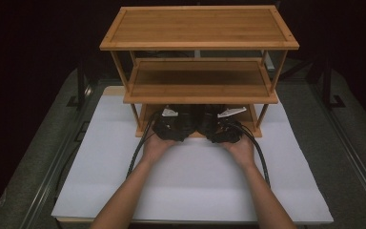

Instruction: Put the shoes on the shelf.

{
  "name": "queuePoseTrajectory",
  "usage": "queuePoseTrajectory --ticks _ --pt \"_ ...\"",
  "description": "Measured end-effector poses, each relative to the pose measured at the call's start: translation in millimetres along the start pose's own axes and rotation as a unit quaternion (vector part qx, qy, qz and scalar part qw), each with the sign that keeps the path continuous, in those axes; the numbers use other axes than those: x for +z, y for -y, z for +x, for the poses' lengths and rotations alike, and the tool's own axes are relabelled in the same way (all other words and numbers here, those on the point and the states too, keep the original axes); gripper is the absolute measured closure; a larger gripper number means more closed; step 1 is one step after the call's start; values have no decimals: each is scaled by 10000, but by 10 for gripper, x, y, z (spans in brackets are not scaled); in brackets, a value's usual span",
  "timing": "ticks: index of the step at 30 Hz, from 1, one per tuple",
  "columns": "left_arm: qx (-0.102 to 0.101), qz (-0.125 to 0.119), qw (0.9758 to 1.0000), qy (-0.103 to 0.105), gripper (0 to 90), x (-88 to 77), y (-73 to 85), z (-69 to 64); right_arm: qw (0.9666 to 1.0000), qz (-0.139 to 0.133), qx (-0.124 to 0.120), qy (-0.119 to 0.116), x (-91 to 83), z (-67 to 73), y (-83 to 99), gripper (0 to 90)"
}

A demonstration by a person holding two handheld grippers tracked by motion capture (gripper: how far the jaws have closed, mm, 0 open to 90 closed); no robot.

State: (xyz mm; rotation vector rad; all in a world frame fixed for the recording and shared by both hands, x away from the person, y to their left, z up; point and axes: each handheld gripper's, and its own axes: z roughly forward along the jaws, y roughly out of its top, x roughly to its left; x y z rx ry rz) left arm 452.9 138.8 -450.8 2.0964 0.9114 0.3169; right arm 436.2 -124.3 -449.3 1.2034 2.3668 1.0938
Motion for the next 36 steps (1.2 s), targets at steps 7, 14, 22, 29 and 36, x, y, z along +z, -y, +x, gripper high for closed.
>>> queuePoseTrajectory --ticks 7,14,22,29,36 --pt "195 81 9998 -6 73 -107 24 30 9998 -173 117 -75 -117 -26 26 151" --pt "425 166 9989 72 72 -341 83 -36 9999 -119 66 -9 -308 50 93 100" --pt "503 157 9985 146 73 -678 308 -108 9995 -281 65 101 -621 83 281 29" --pt "486 186 9986 76 72 -1032 595 -117 9995 -310 -2 57 -868 135 439 25" --pt "512 347 9981 -56 37 -1361 896 -161 9996 -278 -74 44 -1080 205 729 13"
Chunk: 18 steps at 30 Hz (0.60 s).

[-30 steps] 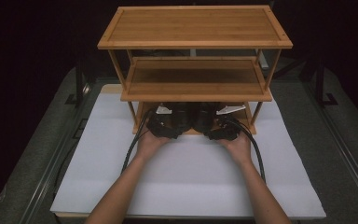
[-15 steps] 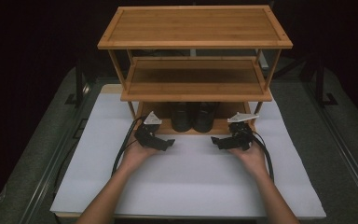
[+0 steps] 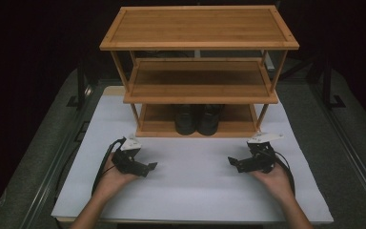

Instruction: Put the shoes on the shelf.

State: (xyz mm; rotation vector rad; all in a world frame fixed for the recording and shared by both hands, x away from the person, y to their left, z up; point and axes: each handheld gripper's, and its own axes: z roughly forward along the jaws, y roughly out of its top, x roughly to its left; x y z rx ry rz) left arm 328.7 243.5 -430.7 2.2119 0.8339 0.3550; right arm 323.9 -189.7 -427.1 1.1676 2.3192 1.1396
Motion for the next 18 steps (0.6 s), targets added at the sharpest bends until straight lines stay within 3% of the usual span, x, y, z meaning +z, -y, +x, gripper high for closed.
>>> queuePoseTrajectory --ticks 6,12,16,18 --pt "-16 135 9998 -163 18 -254 286 -55 9999 117 -13 110 -199 19 234 13" --pt "-28 16 9997 -230 6 -512 532 -82 9988 382 -32 293 -371 -4 477 13" --pt "39 185 9991 -379 6 -610 711 -97 9981 470 114 368 -478 -52 631 13" --pt "34 226 9991 -358 6 -625 768 -94 9979 475 184 391 -523 -67 698 13"
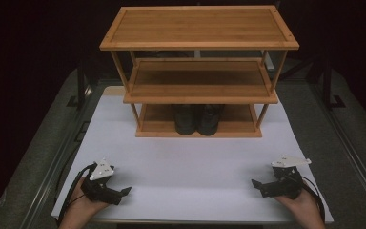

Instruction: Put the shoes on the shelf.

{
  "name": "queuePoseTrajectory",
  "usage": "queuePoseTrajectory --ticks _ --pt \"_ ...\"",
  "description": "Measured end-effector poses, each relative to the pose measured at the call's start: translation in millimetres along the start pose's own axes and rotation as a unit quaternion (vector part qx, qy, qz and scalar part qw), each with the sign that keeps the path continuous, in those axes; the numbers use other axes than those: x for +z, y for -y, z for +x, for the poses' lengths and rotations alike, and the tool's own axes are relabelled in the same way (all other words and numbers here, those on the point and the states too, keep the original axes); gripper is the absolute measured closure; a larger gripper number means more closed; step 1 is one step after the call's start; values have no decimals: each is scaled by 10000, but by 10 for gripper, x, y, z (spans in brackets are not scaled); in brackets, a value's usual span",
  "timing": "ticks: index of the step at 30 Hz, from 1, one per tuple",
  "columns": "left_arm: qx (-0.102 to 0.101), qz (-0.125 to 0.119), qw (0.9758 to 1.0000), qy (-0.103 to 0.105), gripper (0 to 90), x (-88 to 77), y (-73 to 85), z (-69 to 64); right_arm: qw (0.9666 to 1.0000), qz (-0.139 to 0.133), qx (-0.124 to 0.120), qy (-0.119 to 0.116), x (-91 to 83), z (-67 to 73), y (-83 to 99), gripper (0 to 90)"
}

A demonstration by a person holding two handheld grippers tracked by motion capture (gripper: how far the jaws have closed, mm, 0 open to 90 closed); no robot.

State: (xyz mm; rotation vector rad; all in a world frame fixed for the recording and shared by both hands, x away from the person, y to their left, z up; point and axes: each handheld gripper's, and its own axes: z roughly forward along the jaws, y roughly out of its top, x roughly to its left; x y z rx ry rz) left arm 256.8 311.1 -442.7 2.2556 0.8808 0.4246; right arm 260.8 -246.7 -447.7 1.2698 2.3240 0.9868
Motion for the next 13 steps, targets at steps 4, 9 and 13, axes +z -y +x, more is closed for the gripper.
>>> queuePoseTrajectory --ticks 4,9,13 --pt "-155 -57 9999 48 6 -3 114 5 9998 176 -50 67 -2 -21 87 13" --pt "-172 -19 9998 87 6 5 116 11 9998 91 -143 61 22 -26 125 1" --pt "-174 -20 9998 86 6 5 116 11 9998 91 -144 63 23 -25 126 1"
